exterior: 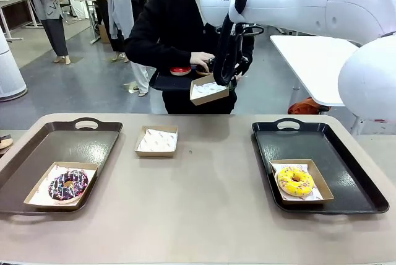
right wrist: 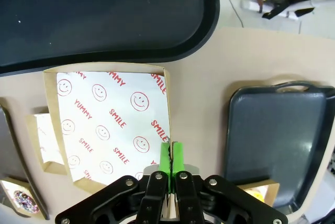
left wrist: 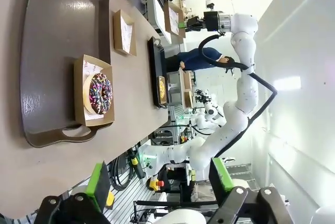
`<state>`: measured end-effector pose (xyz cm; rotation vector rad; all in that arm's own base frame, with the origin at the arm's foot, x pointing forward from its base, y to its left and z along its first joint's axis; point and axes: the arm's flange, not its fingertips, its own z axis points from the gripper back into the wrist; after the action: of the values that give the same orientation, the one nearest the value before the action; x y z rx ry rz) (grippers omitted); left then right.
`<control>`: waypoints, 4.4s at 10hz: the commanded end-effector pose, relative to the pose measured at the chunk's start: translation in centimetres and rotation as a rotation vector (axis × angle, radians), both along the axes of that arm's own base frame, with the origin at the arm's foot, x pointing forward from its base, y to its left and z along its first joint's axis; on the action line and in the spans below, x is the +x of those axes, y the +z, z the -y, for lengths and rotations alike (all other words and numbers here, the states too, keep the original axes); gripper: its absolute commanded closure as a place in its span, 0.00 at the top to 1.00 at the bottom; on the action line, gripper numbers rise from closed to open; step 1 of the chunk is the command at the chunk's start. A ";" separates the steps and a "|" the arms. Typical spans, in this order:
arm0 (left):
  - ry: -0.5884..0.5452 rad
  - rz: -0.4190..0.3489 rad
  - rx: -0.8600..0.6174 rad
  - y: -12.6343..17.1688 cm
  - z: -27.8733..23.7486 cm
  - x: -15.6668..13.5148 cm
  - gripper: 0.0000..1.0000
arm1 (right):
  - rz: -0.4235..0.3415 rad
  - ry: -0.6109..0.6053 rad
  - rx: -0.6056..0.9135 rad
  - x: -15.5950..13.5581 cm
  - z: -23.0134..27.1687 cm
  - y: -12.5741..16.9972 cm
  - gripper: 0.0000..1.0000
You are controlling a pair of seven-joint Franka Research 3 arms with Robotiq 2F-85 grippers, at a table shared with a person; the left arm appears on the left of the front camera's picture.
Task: Individually package the donuts and arrange them on the tray.
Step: Place the picked Paper togo box on the Handle tray while simultaneously picking up another Paper togo box from the table with the other hand.
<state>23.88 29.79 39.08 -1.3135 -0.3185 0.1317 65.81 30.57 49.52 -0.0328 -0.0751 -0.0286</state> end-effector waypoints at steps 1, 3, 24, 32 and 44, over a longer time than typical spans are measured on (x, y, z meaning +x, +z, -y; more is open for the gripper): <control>0.003 -0.002 0.000 -0.1 -0.2 -0.4 1.00 | 0.002 -0.001 -0.001 -0.1 0.0 0.1 0.00; 0.003 -0.002 0.000 -0.1 -0.2 -0.4 1.00 | 0.002 -0.001 -0.001 -0.1 0.0 0.1 0.00; 0.003 -0.002 0.000 -0.1 -0.2 -0.4 1.00 | 0.002 -0.001 -0.001 -0.1 0.0 0.1 0.00; 0.003 -0.002 0.000 -0.1 -0.2 -0.4 1.00 | 0.002 -0.001 -0.001 -0.1 0.0 0.1 0.00; -0.263 -0.068 0.538 12.9 23.8 12.8 1.00 | 0.060 -0.043 0.213 -10.5 24.7 3.1 0.02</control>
<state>35.97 7.27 52.36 -0.8686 -0.1386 -0.1279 56.60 6.53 54.08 0.1469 -0.1122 -0.0922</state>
